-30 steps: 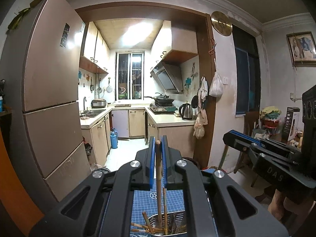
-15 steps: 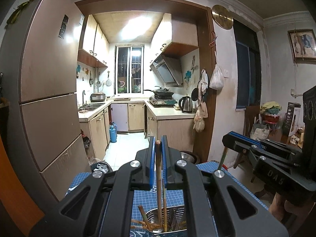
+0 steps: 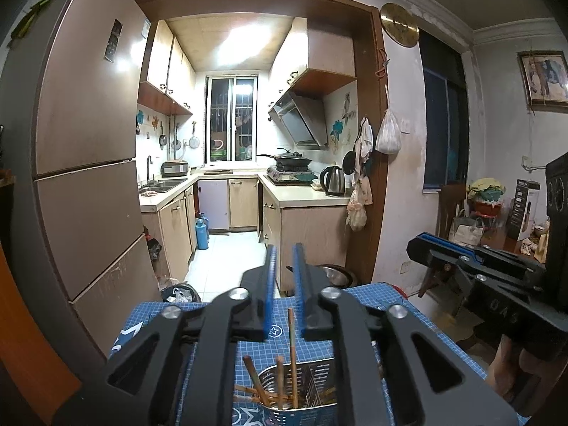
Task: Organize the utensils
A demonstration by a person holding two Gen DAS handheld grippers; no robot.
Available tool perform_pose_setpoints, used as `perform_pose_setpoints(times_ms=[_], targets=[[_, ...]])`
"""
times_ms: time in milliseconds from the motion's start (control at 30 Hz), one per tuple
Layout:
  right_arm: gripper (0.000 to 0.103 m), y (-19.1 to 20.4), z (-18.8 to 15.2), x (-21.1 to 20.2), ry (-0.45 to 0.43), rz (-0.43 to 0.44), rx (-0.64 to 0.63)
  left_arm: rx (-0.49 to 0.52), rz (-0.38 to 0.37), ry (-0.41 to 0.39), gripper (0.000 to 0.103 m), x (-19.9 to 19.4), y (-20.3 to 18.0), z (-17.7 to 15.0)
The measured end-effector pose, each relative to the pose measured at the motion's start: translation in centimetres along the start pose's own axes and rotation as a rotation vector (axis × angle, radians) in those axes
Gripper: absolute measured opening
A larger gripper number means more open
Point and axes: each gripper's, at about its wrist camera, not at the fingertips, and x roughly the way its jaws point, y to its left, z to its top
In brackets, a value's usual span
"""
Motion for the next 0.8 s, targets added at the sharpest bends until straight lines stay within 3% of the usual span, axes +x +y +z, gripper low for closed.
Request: perform_pose_setpoints(times_ms=[33, 133, 300, 400, 533, 800], targets=[[0.024, 0.0, 0.1, -0.1, -0.003, 0.002, 0.001, -0.001, 0.001, -0.004, 0.031, -0.1, 0.0, 0.0], [0.037, 0.0, 0.3, -1.2, -0.019, 0.009, -0.004, -0.004, 0.004, -0.026, 0.053, -1.0, 0.0, -0.1], [0.084, 0.5, 0.8, -4.6, -0.076, -0.004, -0.047, -0.019, -0.009, -0.073, 0.070, -3.7, -0.1, 0.0], [0.098, 0.8, 1.2, -7.6, -0.121, -0.011, -0.067, -0.017, -0.014, -0.106, 0.083, -5.6, -0.5, -0.1], [0.098, 1.4, 1.3, -11.5, -0.164, -0.023, -0.098, 0.030, -0.027, -0.149, 0.097, -9.0, -1.3, -0.9], [0.098, 2.5, -1.8, -18.9, -0.200, -0.065, -0.160, 0.051, -0.021, -0.166, 0.097, -14.3, -1.0, -3.9]])
